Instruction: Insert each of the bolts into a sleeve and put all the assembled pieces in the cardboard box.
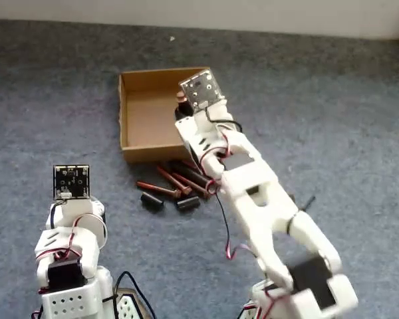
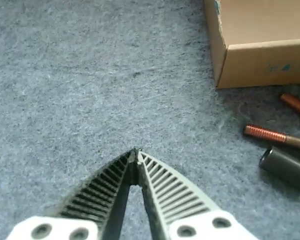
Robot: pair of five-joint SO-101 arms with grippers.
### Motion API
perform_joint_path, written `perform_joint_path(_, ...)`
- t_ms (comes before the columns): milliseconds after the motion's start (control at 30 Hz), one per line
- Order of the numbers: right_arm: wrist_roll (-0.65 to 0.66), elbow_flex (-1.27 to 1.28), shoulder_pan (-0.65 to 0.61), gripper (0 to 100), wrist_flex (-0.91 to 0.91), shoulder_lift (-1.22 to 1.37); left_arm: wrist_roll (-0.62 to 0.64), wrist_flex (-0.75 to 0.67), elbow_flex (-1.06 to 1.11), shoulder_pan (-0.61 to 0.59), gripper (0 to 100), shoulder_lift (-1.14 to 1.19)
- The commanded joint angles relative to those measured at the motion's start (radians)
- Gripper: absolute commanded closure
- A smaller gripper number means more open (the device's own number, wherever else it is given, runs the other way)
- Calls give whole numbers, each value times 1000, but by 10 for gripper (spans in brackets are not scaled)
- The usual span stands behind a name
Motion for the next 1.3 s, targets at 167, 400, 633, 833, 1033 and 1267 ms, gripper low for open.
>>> perform_joint_path(167,6,-68,33,989,-180,170,-15,-28,1,-1,983,-7)
perform_joint_path(400,6,-67,41,878,-163,174,-15,-28,2,-1,983,-7)
perform_joint_path(633,6,-76,39,857,94,94,-15,-28,2,-1,983,-7)
perform_joint_path(833,3,-76,18,857,450,-156,-15,-28,2,-1,983,-7)
perform_joint_path(1033,9,-76,-50,857,760,-271,-15,-28,2,-1,983,-7)
perform_joint_path(1267,252,-74,-174,857,1020,-269,-15,-28,2,-1,983,-7)
